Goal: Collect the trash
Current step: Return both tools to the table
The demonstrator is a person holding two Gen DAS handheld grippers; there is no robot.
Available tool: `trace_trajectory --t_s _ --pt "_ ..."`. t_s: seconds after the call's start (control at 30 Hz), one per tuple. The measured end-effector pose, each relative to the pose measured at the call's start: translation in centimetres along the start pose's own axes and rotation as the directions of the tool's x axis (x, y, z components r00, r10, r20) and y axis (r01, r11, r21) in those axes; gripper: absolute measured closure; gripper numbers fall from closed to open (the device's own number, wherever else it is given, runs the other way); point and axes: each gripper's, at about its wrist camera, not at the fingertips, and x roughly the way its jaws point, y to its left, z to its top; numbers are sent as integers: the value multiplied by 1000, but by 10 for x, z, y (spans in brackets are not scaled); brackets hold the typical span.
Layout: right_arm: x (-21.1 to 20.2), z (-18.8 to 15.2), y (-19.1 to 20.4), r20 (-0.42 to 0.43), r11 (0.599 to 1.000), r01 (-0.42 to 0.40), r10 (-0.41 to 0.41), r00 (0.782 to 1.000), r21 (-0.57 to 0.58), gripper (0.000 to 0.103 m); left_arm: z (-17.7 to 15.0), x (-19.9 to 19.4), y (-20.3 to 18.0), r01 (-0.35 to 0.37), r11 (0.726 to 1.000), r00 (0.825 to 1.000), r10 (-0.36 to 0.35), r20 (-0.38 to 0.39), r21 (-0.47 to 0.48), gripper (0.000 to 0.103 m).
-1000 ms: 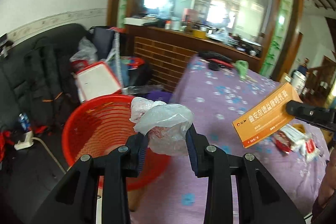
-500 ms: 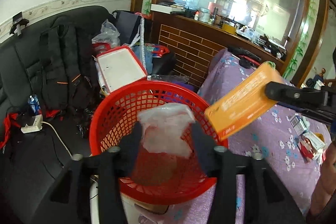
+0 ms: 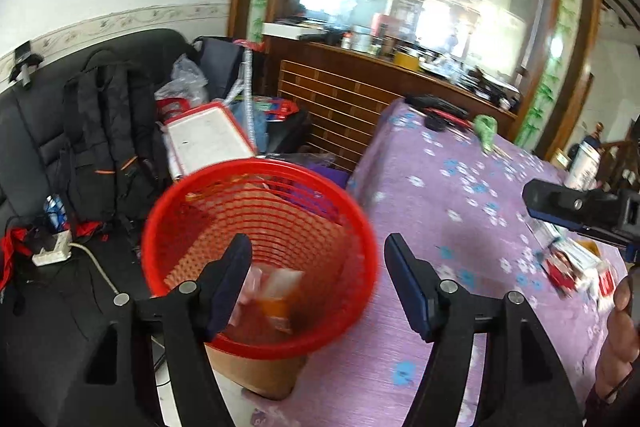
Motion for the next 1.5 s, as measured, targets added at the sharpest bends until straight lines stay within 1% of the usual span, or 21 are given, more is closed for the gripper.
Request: trace_trajectory --t_s 0.27,0.4,0.47,0.6,0.7,0.73,0.8,0.9,0.93,1.0,1.07,1.13,1.2,1.23,1.27,1.33,1.4,1.47,1.5 --pt "-48 -36 -57 10 994 73 -74 997 82 49 -13 8 -66 85 991 996 -80 -49 99 35" --pt "-84 -55 -96 38 982 115 -122 992 151 49 -20 15 -100 130 981 989 -118 -84 145 35" --pt "-102 -63 -116 58 971 134 -148 987 196 49 -24 20 -118 158 974 984 -142 -108 162 35" --pt "-144 -77 -164 98 934 167 -207 973 315 49 -31 32 -155 231 958 963 -201 -177 172 35" --pt "-170 -85 -190 124 903 186 -251 960 387 49 -35 40 -186 299 940 937 -257 -238 164 35" --pt "-179 -88 -199 135 894 185 -260 956 409 49 -37 44 -197 325 933 924 -278 -261 158 35" --pt "-192 -93 -210 152 881 186 -275 949 434 49 -41 52 -222 378 916 893 -322 -313 136 35" --pt "-209 -98 -219 176 869 188 -296 939 458 49 -45 64 -254 437 894 850 -377 -368 96 35" --pt "-214 -100 -222 183 865 185 -299 936 466 49 -46 66 -260 442 893 844 -381 -378 87 35" --pt "-221 -103 -226 193 861 182 -304 933 475 49 -49 76 -279 462 885 821 -402 -406 58 35" --pt "-227 -107 -232 199 856 178 -307 931 486 49 -51 85 -291 467 883 809 -407 -425 43 39" --pt "-232 -112 -237 204 852 174 -308 929 494 49 -56 97 -305 472 881 790 -409 -456 29 43" --pt "-235 -116 -241 207 849 172 -310 928 499 49 -61 106 -315 472 881 778 -408 -477 17 45" --pt "-235 -117 -243 207 848 170 -308 928 502 49 -63 111 -321 472 882 775 -405 -486 16 51" --pt "-237 -118 -244 208 847 167 -307 929 504 49 -65 115 -326 466 885 777 -396 -489 23 55" --pt "-238 -121 -248 210 845 165 -308 928 509 49 -70 122 -333 457 888 782 -380 -494 40 69" --pt "-238 -122 -249 208 843 164 -306 929 512 49 -74 128 -339 453 890 783 -369 -500 51 79" --pt "-238 -122 -251 206 843 163 -306 930 513 49 -76 129 -340 443 894 797 -354 -490 75 89" --pt "-237 -122 -250 204 844 163 -304 930 512 49 -77 128 -340 435 895 808 -343 -479 94 91"
